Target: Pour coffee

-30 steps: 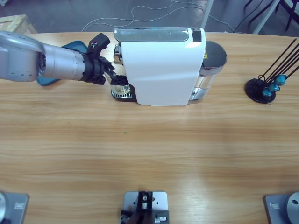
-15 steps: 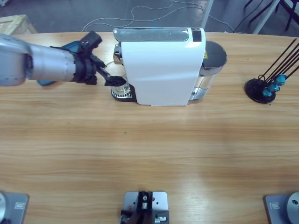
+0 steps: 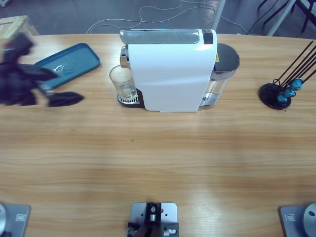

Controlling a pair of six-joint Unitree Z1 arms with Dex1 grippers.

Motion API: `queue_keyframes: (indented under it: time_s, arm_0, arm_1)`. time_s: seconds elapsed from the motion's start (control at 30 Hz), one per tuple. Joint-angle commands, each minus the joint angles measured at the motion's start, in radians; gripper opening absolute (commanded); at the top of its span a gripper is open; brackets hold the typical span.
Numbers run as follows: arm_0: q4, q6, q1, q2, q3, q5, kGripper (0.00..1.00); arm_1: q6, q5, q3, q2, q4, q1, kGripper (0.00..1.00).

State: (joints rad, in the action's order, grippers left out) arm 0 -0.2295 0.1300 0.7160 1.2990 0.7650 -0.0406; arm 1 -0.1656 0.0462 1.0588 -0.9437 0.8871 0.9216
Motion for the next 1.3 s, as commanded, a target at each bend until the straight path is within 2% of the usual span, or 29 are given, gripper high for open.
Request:
queue_keyframes:
  time_s: [0.03, 0.23, 0.33, 0.57, 0.97, 1.3]
  arm_0:
    - [-0.212, -0.041, 0.008, -0.279, -0.053, -0.073, 0.982]
    - [-0.205, -0.06, 0.008, -0.264, -0.061, -0.12, 0.982]
    - [-0.2, -0.067, 0.008, -0.248, -0.065, -0.128, 0.982]
    - [-0.199, -0.067, 0.008, -0.235, -0.069, -0.131, 0.982]
    - [-0.197, -0.07, 0.008, -0.221, -0.072, -0.136, 0.984]
    - [-0.197, -0.07, 0.008, -0.21, -0.072, -0.136, 0.987]
  arm_1:
    - [0.037, -0.02, 0.191, -0.299, 0.014, -0.095, 0.0]
    - [0.127, -0.028, 0.519, -0.643, 0.141, -0.17, 0.0]
    - [0.161, -0.068, 0.658, -0.758, 0.178, -0.217, 0.0]
    - [0.225, -0.075, 0.999, -1.0, 0.34, -0.302, 0.0]
    - [0.215, -0.072, 1.127, -1.126, 0.405, -0.274, 0.0]
    - [0.215, 0.01, 1.23, -1.174, 0.446, -0.274, 0.0]
